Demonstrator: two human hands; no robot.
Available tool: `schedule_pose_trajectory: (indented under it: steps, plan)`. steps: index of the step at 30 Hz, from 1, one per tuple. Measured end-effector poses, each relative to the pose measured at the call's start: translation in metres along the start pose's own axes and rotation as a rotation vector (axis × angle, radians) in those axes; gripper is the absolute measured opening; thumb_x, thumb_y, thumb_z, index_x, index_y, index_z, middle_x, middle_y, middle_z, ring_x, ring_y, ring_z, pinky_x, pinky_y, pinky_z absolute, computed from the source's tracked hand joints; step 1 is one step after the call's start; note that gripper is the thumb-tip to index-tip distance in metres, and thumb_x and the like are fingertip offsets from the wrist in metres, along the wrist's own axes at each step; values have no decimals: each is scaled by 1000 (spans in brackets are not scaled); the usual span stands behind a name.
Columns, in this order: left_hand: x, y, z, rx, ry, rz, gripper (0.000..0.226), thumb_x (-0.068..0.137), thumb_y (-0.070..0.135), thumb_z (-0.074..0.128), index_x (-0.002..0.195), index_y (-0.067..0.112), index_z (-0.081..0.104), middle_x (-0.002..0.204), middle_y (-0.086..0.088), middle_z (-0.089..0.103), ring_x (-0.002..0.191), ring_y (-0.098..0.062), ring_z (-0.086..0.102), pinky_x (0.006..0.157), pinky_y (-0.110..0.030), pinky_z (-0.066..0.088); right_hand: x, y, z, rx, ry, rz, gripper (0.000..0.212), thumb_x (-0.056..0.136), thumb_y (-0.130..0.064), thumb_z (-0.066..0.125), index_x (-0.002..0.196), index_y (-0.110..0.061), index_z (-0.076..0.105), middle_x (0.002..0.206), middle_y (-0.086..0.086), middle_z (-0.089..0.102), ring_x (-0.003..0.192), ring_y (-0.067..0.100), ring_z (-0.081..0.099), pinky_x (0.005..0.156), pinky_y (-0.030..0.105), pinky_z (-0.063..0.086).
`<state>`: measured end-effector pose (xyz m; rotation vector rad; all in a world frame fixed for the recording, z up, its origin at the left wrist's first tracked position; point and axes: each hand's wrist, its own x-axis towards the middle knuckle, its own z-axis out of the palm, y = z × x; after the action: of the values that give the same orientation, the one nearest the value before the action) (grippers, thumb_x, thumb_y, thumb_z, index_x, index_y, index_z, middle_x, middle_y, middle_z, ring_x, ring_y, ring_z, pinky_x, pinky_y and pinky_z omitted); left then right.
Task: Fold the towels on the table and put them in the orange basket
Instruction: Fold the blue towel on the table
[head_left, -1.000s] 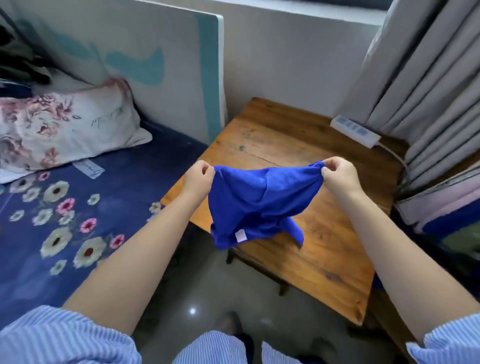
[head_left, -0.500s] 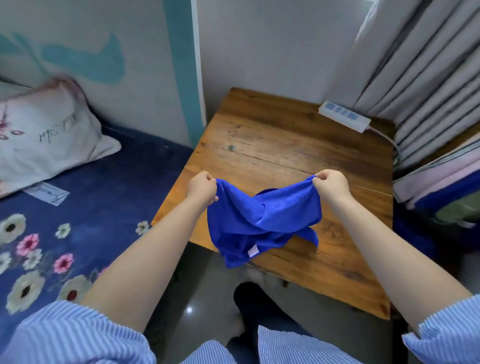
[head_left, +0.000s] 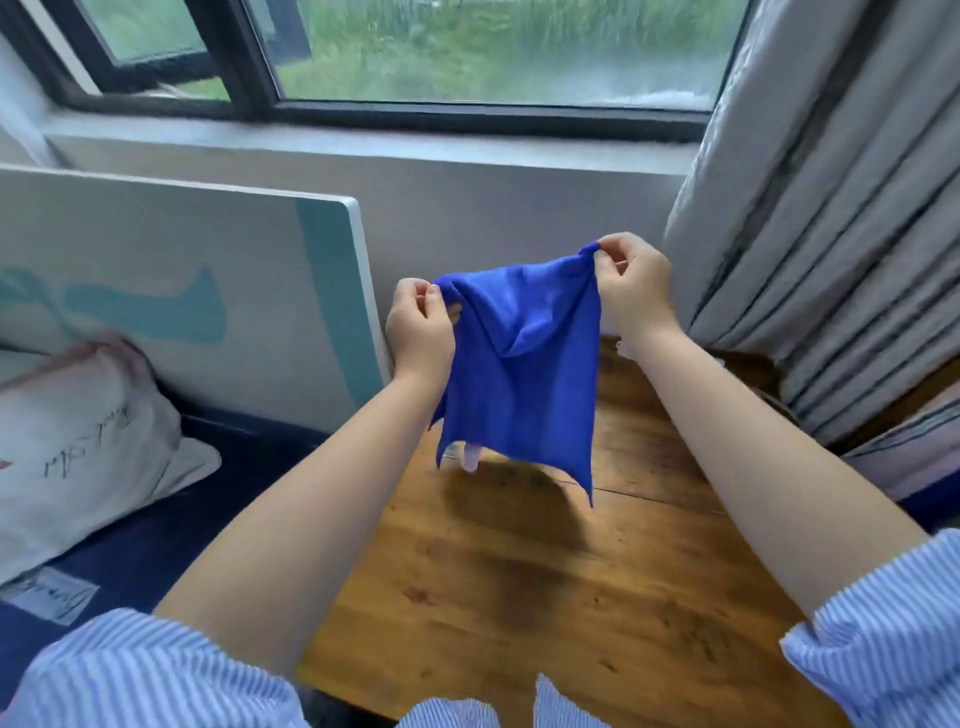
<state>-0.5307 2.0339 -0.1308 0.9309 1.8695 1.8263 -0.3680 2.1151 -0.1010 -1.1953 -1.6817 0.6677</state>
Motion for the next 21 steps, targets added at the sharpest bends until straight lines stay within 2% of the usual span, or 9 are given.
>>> schedule_pose_trajectory:
  steps: [1,3,5,7,10,13,15,18,21]
  plan:
    - [4,3,0,-33,29,21,32,97,7,36,69,23,40,72,3,53,64,-5,61,65,-16,53,2,-4,-2,25,28,-6,21,89,-3,45,98,2,64,87,9,61,82,17,51,78,27,43]
    - [12,3,-5,-53,70,36,32,96,7,35,68,23,38,69,5,50,59,0,59,67,-23,51,0,-6,-5,57,74,12,20,89,-3,46,97,0,63,84,3,56,81,15,50,73,23,41]
    - [13,-5,-15,-5,72,14,33,94,6,35,66,22,37,64,4,48,61,-12,59,71,-35,49,-10,1,-8,74,87,58,19,88,-2,46,97,1,63,84,3,56,81,14,50,70,20,41]
    - [12,-25,-29,90,37,-33,33,91,6,38,62,21,37,63,3,47,72,-28,60,74,-42,47,-29,19,-9,6,67,139,19,88,-3,45,98,2,61,88,9,59,84,18,51,75,25,41]
    - [4,-65,-54,302,-81,-69,34,88,6,43,58,19,35,62,3,42,77,-29,52,66,-34,38,-69,60,-10,-167,10,327,22,88,-3,42,100,3,60,101,20,63,92,29,54,75,30,39]
    - [-12,-111,-86,643,-277,-135,33,86,11,47,56,17,34,59,3,42,72,-23,43,57,-30,28,-123,106,-11,-375,-102,565,27,86,-1,38,107,0,55,112,24,60,104,36,53,82,34,40]
    - [-27,-138,-105,906,-485,-179,28,84,14,49,58,14,37,66,-4,49,73,-27,47,56,-31,31,-162,129,-10,-501,-228,702,37,84,2,38,119,-3,47,117,25,57,107,38,53,83,34,41]
    - [-51,-168,-125,1240,-863,-154,13,84,18,48,77,8,54,98,-14,58,92,-32,56,67,-34,42,-219,149,0,-722,-571,672,47,84,-1,42,130,-11,40,120,22,58,108,36,55,81,35,43]
    - [-72,-190,-136,1437,-1134,12,28,88,23,47,101,3,62,116,-8,49,106,-25,50,70,-32,40,-260,156,12,-836,-785,646,43,84,-3,39,124,-16,48,123,15,57,110,32,55,82,35,45]
